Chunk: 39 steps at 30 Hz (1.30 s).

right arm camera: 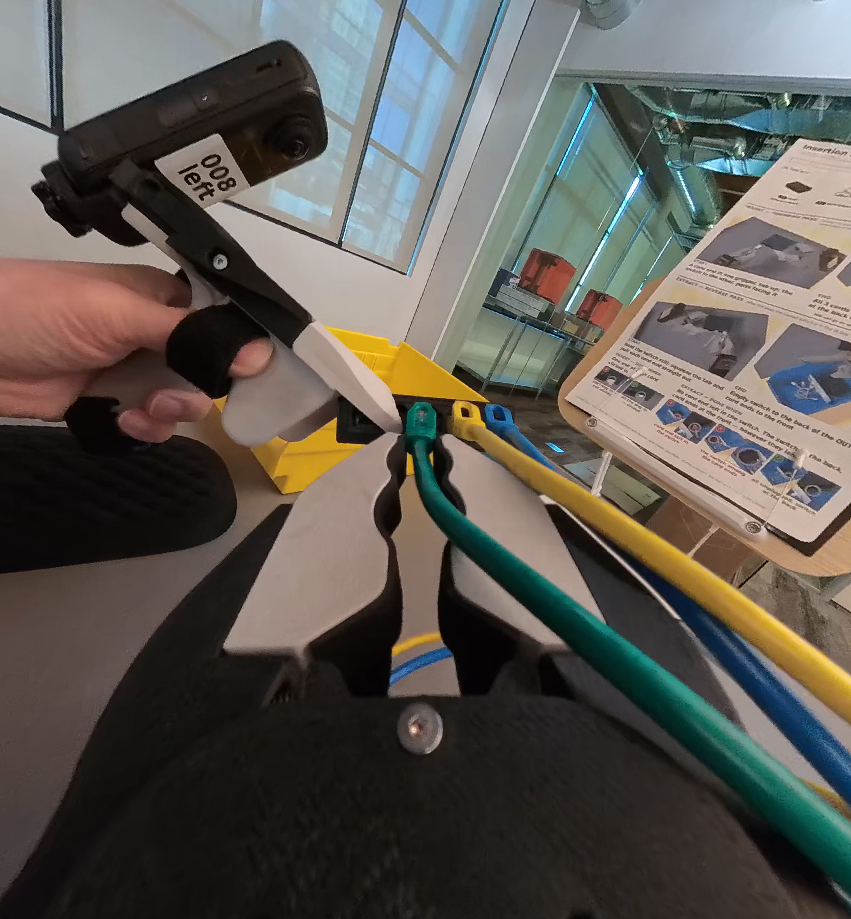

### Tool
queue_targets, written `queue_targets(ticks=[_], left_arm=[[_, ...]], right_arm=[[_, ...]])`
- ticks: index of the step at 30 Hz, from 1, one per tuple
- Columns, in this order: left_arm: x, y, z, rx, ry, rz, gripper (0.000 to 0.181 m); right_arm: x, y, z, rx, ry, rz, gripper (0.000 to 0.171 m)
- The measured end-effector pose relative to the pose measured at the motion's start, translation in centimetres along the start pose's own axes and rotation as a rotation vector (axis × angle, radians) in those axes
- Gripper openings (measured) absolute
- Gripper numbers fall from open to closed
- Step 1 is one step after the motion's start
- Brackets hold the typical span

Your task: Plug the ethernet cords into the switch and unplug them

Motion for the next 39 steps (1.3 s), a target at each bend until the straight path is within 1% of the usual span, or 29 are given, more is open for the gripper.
queue_targets(ticks=[5, 12, 18, 24, 27, 30, 33, 36, 39], left_arm=[[-0.6, -0.3, 0.4, -0.002, 0.059, 0.027, 0.060], [-1.6, -0.4, 1.0, -0.026, 0.114, 0.079, 0.060], [-2.7, -0.6, 2.2, -0.039, 0.215, 0.148, 0.060], [-2.9, -0.6, 3.0, -0.001, 0.204, 0.164, 0.060], [-3.0, -0.6, 3.3, 0.003, 0.212, 0.173, 0.060], [-3.2, -1.0, 3.8, 0.025, 0.258, 0.175, 0.060], [-3.1, -1.2, 3.7, 0.000, 0.316, 0.164, 0.060], [-3.4, -1.4, 4.1, -0.012, 0.384, 0.171, 0.060], [-3.5, -1.4, 4.5, -0.060, 0.471, 0.153, 0.060]], right_arm=[[-0.5, 0.0, 0.1, 0.012, 0.001, 0.023, 0.011], [-1.3, -0.2, 0.6, 0.084, -0.005, 0.056, 0.010], [-2.4, -0.7, 1.0, 0.134, -0.041, 0.118, 0.011], [-2.8, -1.1, 1.4, 0.160, -0.076, 0.144, 0.011], [-3.2, -1.3, 1.5, 0.149, -0.063, 0.163, 0.011], [-3.4, -1.3, 1.1, 0.068, -0.059, 0.195, 0.011], [-3.2, -1.3, 1.3, 0.004, 0.013, 0.181, 0.011], [-3.6, -1.5, 1.3, 0.001, 0.026, 0.206, 0.011], [-3.7, -1.5, 1.4, 0.014, 0.058, 0.210, 0.011]])
Point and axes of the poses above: each gripper's, where its closed fingertips meet, y out along the fingers, x out of its underside, z = x × y across the jaws, the point moved 1 cm from there along -y, back along the fingers, and after that the axes turned 5 degrees about z, right-handed, at the moved point
